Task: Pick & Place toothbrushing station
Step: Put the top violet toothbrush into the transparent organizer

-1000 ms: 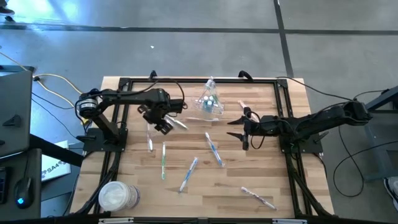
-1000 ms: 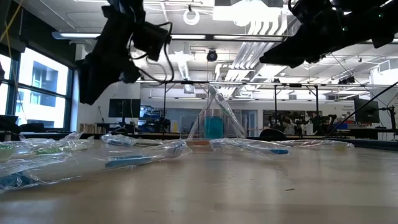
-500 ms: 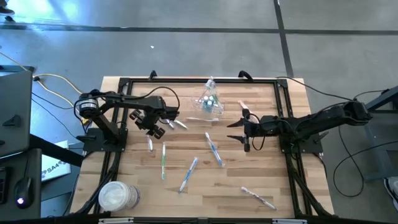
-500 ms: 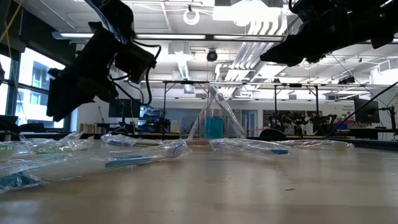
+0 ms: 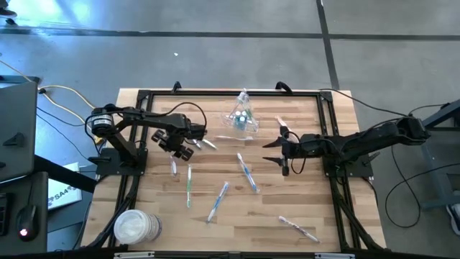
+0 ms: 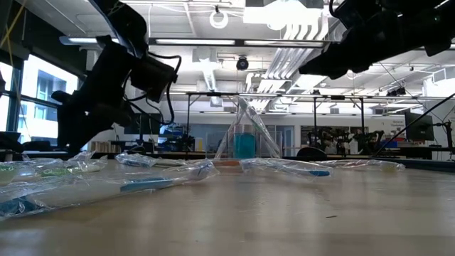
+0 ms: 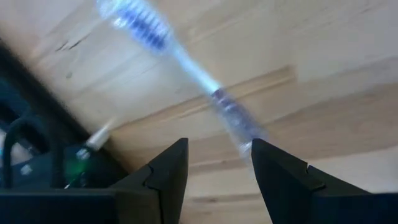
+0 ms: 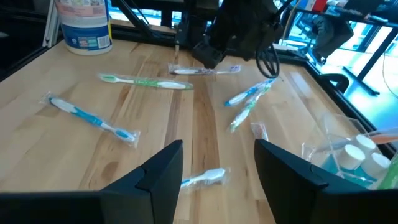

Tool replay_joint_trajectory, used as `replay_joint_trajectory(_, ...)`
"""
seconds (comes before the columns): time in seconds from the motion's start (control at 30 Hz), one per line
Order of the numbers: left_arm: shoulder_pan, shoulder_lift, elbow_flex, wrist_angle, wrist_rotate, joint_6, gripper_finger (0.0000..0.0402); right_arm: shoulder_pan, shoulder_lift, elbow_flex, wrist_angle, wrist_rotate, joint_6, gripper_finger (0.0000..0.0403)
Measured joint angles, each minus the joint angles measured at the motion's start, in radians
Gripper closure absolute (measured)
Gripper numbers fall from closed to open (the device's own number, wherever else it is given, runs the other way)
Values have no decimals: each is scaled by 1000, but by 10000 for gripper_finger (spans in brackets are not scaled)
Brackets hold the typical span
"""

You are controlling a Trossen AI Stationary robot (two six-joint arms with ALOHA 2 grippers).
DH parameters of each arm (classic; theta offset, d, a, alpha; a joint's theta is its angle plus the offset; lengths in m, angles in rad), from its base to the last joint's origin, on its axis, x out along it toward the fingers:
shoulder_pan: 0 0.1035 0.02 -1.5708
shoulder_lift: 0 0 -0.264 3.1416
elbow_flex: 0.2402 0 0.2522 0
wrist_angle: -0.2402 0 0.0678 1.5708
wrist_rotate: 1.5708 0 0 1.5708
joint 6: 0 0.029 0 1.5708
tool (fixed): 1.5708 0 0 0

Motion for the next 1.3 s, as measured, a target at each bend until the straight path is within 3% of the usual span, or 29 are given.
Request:
replay_joint_trajectory(0.2, 0, 0, -25, 94, 4, 0, 229, 0, 0, 0, -2, 0, 2, 212)
replay_joint_trajectory(0.87, 0, -3, -114, 153, 44, 11, 232, 0, 0, 0, 2, 0, 4, 212)
replay_joint_trajectory(1.0, 0, -3, -115, 160, 42, 28, 263, 0, 0, 0, 2, 0, 4, 212)
replay_joint_trajectory(1.3, -1, -2, -115, 159, 44, 30, 385, 0, 0, 0, 2, 0, 4, 212)
